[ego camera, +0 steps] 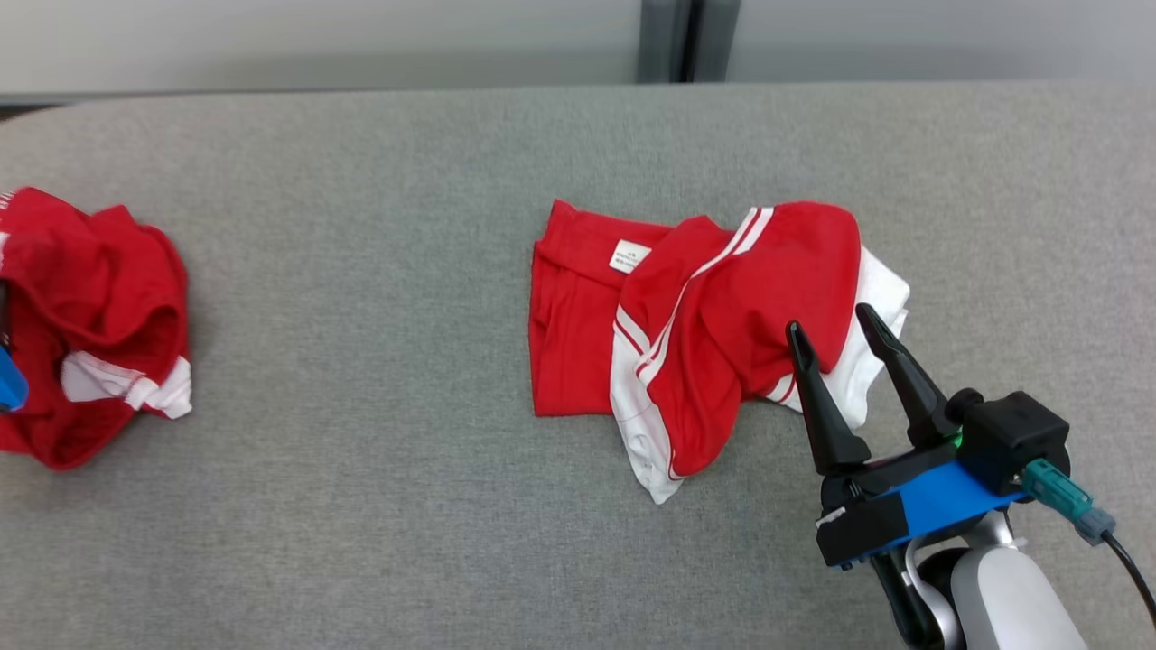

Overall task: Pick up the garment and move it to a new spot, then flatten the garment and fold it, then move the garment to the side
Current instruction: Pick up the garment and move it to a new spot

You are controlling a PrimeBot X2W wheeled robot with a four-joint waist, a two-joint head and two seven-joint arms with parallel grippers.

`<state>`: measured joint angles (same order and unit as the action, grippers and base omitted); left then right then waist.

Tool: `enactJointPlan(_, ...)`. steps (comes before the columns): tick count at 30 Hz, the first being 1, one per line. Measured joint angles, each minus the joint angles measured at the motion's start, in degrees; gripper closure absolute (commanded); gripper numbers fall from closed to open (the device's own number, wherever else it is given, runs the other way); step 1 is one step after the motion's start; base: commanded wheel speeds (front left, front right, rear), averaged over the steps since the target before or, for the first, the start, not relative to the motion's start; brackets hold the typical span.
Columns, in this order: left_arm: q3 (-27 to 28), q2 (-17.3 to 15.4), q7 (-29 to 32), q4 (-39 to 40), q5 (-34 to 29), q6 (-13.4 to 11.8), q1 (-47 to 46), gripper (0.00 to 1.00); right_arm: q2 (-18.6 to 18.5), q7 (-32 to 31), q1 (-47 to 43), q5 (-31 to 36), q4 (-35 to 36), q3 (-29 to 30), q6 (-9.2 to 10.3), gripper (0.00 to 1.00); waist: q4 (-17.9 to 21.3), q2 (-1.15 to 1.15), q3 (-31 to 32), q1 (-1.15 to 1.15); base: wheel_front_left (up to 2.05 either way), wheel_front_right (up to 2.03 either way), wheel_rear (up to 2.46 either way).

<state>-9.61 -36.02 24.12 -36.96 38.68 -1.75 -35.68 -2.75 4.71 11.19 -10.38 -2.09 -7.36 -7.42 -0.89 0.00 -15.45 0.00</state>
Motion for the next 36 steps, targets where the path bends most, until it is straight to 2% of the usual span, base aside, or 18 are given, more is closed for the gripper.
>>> enactJointPlan(8, 1.2, 1.3, -1.4, 8.3, 2.4, -0.1, 7.0, 0.0, 0.0, 0.6, -2.7, -1.4, -2.2, 0.2, 0.01, 0.0, -1.9, 0.0, 7.2, -0.01, 0.0, 0.0, 0.0)
enactJointPlan(16, 5.1, 7.5, -12.4, 25.1, 5.0, -3.4, 17.0, 0.0, 0.0, 0.4, -5.7, -1.8, -2.3, 2.4, 0.01, 0.0, -2.8, 0.0, 11.8, -0.01, 0.0, 0.0, 0.0)
enactJointPlan(20, 4.9, 10.5, -17.3, 32.0, 4.1, -4.5, 20.9, 0.0, 0.0, -0.1, -6.1, -1.8, -2.1, 2.8, 0.0, 0.0, -2.3, 0.0, 12.9, -0.01, 0.0, 0.0, 0.0)
enactJointPlan(23, 2.8, 13.0, -20.3, 35.1, 2.4, -4.9, 23.2, 0.0, 0.0, -0.2, -6.6, -1.9, -2.1, 3.1, 0.01, 0.0, -1.5, 0.0, 13.5, 0.0, 0.0, 0.0, 0.0)
enactJointPlan(30, -2.6, 18.7, -27.8, 34.2, -0.9, -3.8, 26.6, 0.0, 0.0, -0.9, -7.9, -1.4, -2.0, 3.8, 0.0, 0.0, 1.3, 0.0, 14.1, -0.01, 0.0, 0.0, 0.0)
enactJointPlan(36, -4.1, 19.7, -32.8, 26.4, -3.0, -3.4, 29.7, 0.0, 0.0, -1.1, -8.1, -1.0, -3.0, 4.7, 0.01, 0.0, 4.6, 0.0, 14.2, 0.01, 0.0, 0.0, 0.0)
